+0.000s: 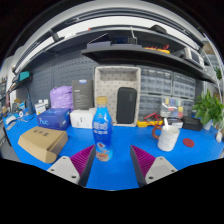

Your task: Pour water

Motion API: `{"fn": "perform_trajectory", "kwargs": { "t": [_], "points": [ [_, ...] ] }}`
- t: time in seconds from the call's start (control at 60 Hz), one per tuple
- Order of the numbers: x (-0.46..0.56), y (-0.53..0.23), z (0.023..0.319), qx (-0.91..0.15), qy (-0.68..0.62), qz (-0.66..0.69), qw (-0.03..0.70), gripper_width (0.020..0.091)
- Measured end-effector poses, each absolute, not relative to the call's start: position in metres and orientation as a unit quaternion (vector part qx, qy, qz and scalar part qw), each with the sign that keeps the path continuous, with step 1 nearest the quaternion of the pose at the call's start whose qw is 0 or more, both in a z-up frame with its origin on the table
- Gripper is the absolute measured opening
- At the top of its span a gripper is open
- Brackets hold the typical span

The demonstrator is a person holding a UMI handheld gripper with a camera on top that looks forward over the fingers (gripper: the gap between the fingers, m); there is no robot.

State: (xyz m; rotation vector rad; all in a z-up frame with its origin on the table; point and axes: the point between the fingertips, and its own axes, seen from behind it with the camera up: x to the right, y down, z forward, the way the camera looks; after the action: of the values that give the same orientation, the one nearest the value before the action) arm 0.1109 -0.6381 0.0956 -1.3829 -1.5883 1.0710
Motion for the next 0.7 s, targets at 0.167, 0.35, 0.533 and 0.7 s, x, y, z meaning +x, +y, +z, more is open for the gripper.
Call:
{"fn": "perform_trajectory", "kwargs": {
  "t": [0.167, 0.35, 0.533, 0.7],
  "points": [
    [0.069, -0.695, 0.080, -0.539, -0.622, 0.421, 0.381, 0.0697],
    [0.022, -0.708, 0.076, -0.542, -0.605, 0.439, 0.386, 0.0696],
    [-0.008, -0.709, 0.073, -0.535, -0.591, 0.451, 0.402, 0.0589],
    [-0.012, -0.708, 0.076, -0.519, -0.580, 0.472, 0.414, 0.0442]
  ]
}}
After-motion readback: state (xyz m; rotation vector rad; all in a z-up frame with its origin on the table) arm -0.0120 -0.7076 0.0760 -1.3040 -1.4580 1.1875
